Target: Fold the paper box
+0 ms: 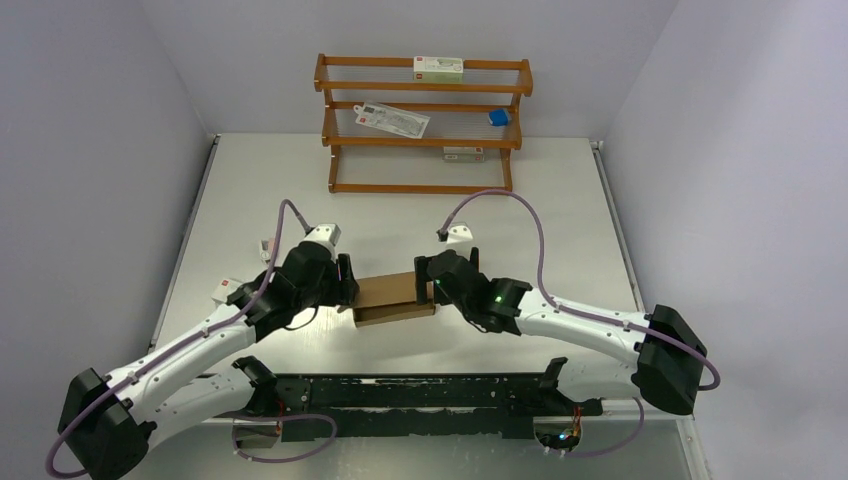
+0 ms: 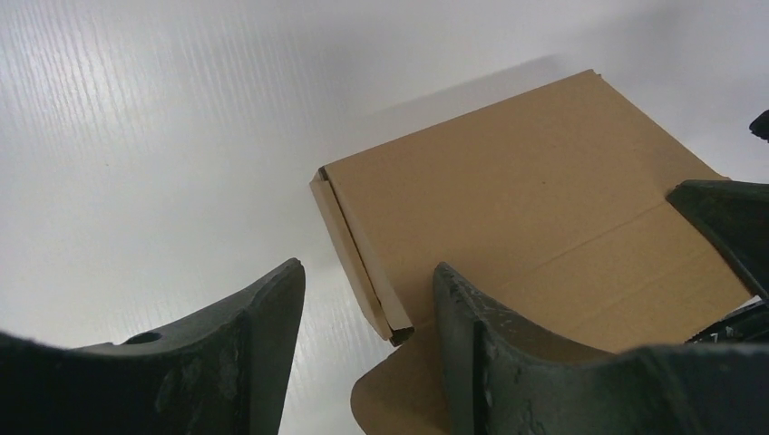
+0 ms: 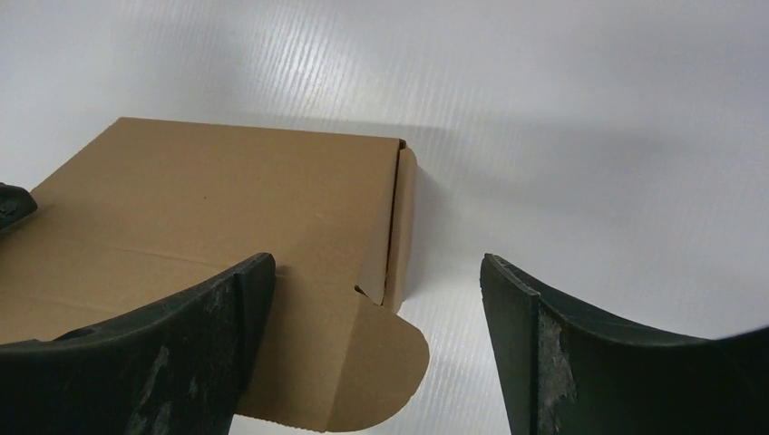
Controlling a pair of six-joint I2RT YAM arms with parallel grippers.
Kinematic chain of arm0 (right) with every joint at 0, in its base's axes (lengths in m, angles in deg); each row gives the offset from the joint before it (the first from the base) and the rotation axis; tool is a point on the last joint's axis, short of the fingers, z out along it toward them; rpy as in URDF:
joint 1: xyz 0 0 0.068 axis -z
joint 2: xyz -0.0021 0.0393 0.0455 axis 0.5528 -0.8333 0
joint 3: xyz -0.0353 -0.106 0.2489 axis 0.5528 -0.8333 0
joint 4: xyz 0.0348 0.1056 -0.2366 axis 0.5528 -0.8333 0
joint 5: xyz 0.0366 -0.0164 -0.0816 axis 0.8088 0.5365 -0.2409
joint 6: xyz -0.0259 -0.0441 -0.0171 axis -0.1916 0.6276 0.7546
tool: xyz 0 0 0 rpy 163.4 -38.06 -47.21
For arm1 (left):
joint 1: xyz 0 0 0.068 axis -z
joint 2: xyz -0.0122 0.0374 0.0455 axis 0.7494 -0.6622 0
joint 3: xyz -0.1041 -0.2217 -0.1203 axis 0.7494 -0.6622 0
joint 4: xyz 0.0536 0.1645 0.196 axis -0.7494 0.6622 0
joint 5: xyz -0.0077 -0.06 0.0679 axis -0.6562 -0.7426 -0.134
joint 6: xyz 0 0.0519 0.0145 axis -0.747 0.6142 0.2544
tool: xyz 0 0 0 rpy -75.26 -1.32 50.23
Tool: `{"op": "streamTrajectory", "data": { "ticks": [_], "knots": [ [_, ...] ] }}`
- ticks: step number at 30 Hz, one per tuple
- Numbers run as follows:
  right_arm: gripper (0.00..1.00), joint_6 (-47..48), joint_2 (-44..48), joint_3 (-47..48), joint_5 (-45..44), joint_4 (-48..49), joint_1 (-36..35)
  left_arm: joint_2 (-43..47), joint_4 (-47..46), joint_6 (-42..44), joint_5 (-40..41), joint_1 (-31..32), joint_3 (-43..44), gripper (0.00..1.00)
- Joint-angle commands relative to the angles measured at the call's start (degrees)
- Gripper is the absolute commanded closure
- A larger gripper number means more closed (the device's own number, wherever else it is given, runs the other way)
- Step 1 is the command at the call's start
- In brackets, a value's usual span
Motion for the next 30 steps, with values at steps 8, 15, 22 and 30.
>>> {"op": "streamTrajectory", "data": {
  "ticks": [8,15,22,30],
  "knots": [
    [0.14,-2.62,0.45,-4.70,2.28,6.11,0.12,0.92,-5.10,-3.10,-3.12,0.38,-4.55,0.41],
    [0.16,-3.00,-0.17,-7.40,3.50,9.09,0.10,0.84,-8.10,-5.36,-4.98,0.38,-8.25,0.42],
    [0.20,-2.55,-1.72,-10.29,3.87,13.37,0.09,-1.05,-9.54,-5.01,-6.05,0.38,-9.63,0.43],
    [0.28,-1.95,-3.16,-13.61,4.83,17.95,0.08,-1.77,-13.57,-5.43,-6.08,0.36,-13.14,0.49]
  ]
}}
